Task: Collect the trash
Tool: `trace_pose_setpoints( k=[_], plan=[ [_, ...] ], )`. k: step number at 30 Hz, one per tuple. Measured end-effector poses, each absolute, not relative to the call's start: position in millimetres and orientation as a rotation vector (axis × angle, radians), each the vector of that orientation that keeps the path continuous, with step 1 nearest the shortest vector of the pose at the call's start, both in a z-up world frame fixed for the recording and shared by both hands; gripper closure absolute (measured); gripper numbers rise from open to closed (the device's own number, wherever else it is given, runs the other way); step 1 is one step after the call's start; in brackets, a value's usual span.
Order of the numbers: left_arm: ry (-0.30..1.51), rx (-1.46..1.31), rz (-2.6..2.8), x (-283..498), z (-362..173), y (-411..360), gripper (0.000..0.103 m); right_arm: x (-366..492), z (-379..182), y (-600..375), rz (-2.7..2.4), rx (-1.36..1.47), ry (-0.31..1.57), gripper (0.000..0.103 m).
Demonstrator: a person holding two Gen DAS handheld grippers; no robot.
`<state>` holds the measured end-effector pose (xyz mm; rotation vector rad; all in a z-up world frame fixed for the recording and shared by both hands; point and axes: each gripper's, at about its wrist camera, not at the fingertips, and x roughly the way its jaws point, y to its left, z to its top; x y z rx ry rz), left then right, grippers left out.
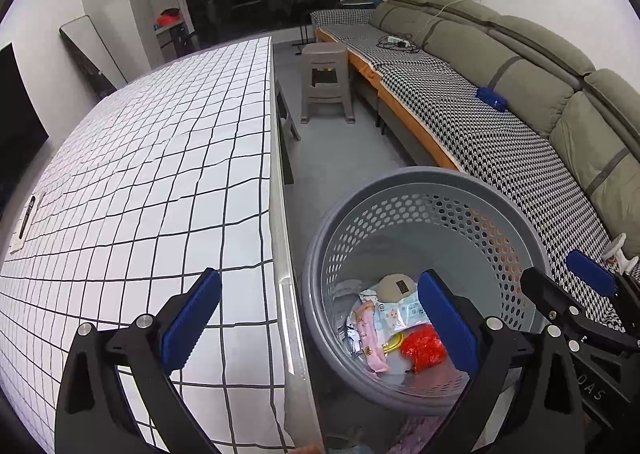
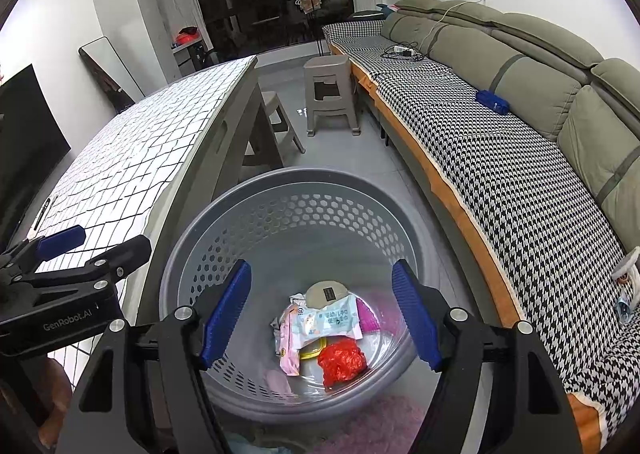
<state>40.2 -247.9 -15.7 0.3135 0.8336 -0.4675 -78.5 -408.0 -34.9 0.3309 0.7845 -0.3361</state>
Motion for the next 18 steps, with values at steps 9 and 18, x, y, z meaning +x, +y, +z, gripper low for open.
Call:
trace_pose_setpoints(
  k=[9,18],
  plan=[
    [0.841,0.308,-0.474,40.4,-15.5,-245.9,0.006,-78.6,-35.0,-407.9,-0.336,0.331,0.784,0.033],
    [0.838,0.309,-0.471,39.8,-14.8,-245.8,0.006,-77.9,-34.5,-405.5,-0.335,0.329,0.782,0.033]
  ],
)
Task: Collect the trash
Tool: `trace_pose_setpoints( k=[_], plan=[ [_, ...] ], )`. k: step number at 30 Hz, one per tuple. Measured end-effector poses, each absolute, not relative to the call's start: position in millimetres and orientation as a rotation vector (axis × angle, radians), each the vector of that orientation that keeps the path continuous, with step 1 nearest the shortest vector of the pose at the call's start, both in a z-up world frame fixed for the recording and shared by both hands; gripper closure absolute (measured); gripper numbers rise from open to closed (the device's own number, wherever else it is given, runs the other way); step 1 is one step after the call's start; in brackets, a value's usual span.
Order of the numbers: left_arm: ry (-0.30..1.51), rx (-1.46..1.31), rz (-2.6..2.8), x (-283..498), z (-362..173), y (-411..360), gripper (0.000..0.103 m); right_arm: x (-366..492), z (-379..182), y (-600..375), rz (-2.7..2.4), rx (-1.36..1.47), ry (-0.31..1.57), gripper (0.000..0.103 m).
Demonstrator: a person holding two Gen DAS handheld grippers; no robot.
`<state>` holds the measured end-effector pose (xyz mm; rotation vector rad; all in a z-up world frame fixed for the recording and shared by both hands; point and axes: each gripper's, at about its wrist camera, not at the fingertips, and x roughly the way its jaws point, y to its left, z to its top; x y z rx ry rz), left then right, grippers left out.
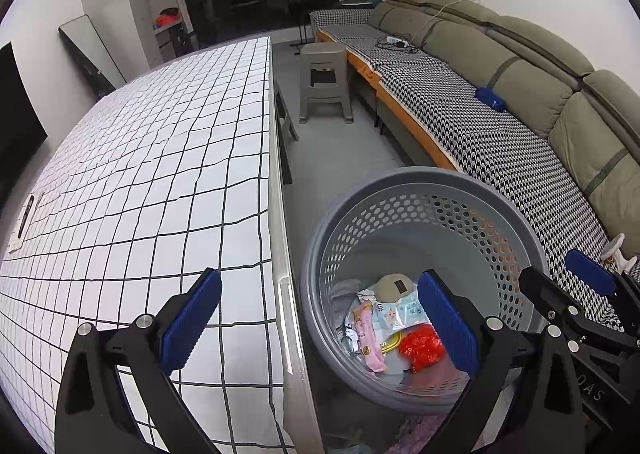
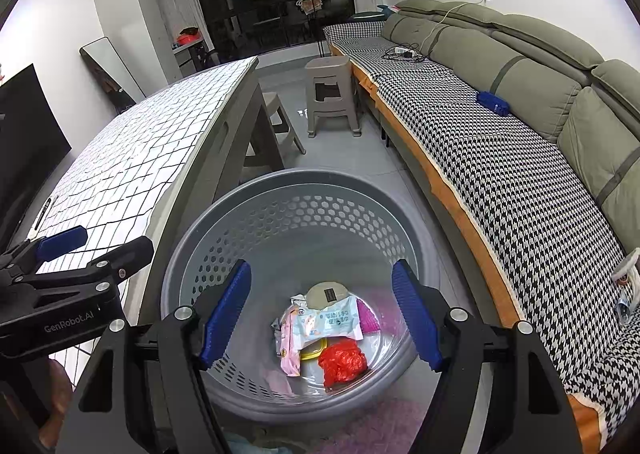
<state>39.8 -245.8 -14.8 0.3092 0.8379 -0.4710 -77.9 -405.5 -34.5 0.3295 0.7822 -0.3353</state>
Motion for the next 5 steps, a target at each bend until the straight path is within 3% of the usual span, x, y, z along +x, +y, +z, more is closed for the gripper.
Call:
trace_pose_setpoints(
  k=[5],
  plan=[
    [0.837,0.311,-0.472,39.2,-15.0,-246.2,0.006,-77.6,-33.5,-404.2,-0.335,0.329,0.781,0.033]
  ],
)
